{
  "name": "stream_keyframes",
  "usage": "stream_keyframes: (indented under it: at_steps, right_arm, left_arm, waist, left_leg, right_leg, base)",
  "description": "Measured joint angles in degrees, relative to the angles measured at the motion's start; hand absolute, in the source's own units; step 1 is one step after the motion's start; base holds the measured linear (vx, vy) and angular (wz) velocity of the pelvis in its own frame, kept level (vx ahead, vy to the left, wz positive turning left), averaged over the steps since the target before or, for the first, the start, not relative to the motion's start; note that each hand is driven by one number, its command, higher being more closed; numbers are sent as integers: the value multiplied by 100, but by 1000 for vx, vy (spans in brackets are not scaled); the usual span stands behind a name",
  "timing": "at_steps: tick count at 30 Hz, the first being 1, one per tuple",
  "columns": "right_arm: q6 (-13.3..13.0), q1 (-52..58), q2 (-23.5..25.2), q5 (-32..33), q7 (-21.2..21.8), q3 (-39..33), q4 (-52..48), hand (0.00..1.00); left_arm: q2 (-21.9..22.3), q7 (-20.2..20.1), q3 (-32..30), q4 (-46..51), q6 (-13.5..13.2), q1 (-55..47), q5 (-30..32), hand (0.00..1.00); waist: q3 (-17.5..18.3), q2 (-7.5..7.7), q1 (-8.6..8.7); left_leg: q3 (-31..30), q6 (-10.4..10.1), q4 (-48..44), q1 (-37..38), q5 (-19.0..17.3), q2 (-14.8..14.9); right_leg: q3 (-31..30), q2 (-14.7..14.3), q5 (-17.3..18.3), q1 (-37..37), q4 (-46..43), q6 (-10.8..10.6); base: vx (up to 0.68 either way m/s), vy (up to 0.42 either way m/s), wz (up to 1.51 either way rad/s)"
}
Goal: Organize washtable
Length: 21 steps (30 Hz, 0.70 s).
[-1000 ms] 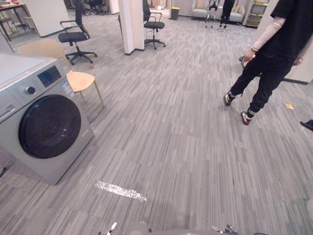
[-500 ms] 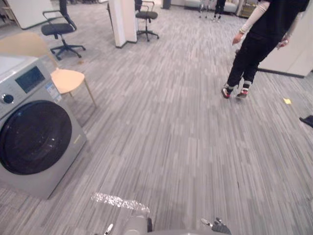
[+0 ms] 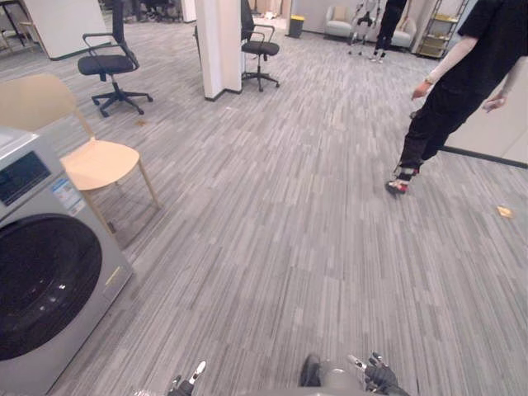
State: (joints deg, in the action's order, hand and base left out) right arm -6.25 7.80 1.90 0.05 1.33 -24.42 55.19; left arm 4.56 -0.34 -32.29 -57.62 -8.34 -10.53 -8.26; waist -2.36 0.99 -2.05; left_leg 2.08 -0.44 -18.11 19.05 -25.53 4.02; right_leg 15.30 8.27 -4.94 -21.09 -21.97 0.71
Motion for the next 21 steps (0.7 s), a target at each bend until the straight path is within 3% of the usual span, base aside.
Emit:
stream_keyframes:
  at_steps: [1,2,3,5,6,7,8,9,10,12,14,15,16,17,18,21]
  right_arm:
    - [7,-88,-59,3,3,9,21,0]
    - [12,-133,-77,-16,6,9,49,0]
    - [10,-130,-102,-18,11,-2,58,0]
    - [25,-143,-129,-26,9,5,51,0]
    - [29,-144,-156,-32,8,8,5,0]
    - [33,-145,-160,-40,4,8,2,0]
    - [42,-144,-163,-43,-11,-4,23,0]
    - [57,-164,-133,-53,-13,-3,171,0]
    - [60,-165,-102,-53,-14,-3,215,0]
    - [57,-156,-60,-66,-13,-5,238,0]
    - [64,-138,-38,-69,-23,-39,248,0]
    - [65,-113,-35,-69,-27,-49,247,0]
    - [69,-69,-63,-74,-48,-38,291,0]
    - [100,-67,24,-84,-35,56,286,0]
    - [108,-38,89,-100,-34,79,287,0]
    - [105,18,228,-136,-41,71,293,0]
  left_arm:
    - [91,40,-10,-98,2,44,8,0]
    - [117,18,-30,-107,5,80,57,0]
    - [114,19,-49,-112,6,84,63,0]
    - [136,27,-202,-98,9,98,62,0]
    - [130,29,-318,-103,25,65,50,0]
    - [75,30,-377,-96,25,48,48,0]
    - [71,40,-424,-84,21,44,41,0]
    - [57,35,-413,-109,49,19,39,0]
    - [49,28,-417,-80,43,10,7,0]
    - [41,33,-389,46,32,-5,-2,0]
    - [35,52,-221,149,8,-24,-10,0]
    - [32,49,-163,152,5,-30,-10,0]
    - [42,45,-100,156,-27,-38,-39,0]
    - [-55,69,-79,152,-98,-77,-47,0]
    - [-89,70,-85,153,-111,-80,-51,0]
    - [-245,45,89,111,-105,-58,6,0]
  waist:
    - [60,-172,-20]
    - [39,-202,-10]
    - [43,-221,-3]
    - [23,-332,33]
    - [-104,-407,76]
    - [-126,-440,42]
    - [-158,-465,-24]
    - [-199,-328,-106]
    - [-202,-268,-141]
    - [-195,-204,-198]
    - [-218,-175,-182]
    - [-210,-189,-183]
    - [-175,-195,-204]
    - [-131,9,-189]
    - [-91,113,-187]
    - [22,230,-184]
  left_leg:
    - [-94,-236,-146,38,167,184]
    - [-181,-282,-278,54,536,182]
    - [-206,-224,-399,44,737,204]
    - [-291,-159,-1515,-424,1513,261]
    - [-316,-420,-3044,-1171,2999,460]
    - [-288,-482,-3693,-1488,3059,579]
    - [-153,-352,-4573,-1907,2871,772]
    - [203,-175,-5208,-2515,2296,904]
    - [304,-146,-5130,-2657,2127,915]
    - [452,-132,-4614,-2987,1767,941]
    - [851,-235,-2524,-3103,1420,992]
    - [963,-255,-1654,-2966,1469,960]
    - [1108,-220,-603,-2680,1689,775]
    - [1175,-149,-212,-2484,1767,490]
    - [1224,-112,-65,-2410,1802,372]
    - [1211,-16,342,-2188,1866,137]
  right_leg:
    - [89,-62,430,-55,-499,52]
    - [129,-26,789,-50,-838,24]
    - [172,-33,925,-18,-935,42]
    - [312,-168,1266,307,-894,50]
    - [305,-356,1393,802,-498,90]
    - [265,-460,1424,997,-354,112]
    - [198,-590,1446,1256,-184,129]
    - [20,-626,1450,1756,164,134]
    - [-17,-600,1443,1932,328,122]
    - [-119,-552,1400,2276,676,44]
    - [-167,-384,1366,2667,964,-191]
    - [-129,-342,1374,2713,980,-248]
    - [-152,-218,1477,2766,937,-498]
    - [-136,6,1457,2785,994,-487]
    - [-135,107,1441,2786,1022,-473]
    - [-126,235,1101,2892,1186,-496]
  base:
    - [699,-279,14]
    - [691,-273,9]
    - [660,-256,15]
    - [599,-226,3]
    - [531,-158,-15]
    - [619,-137,-34]
    - [552,-22,-67]
    - [534,-6,-65]
    - [483,59,-58]
    - [298,91,-29]
    - [377,226,-17]
    - [305,261,-8]
    - [313,252,-2]
    - [307,246,-3]
    - [313,223,5]
    - [228,190,11]
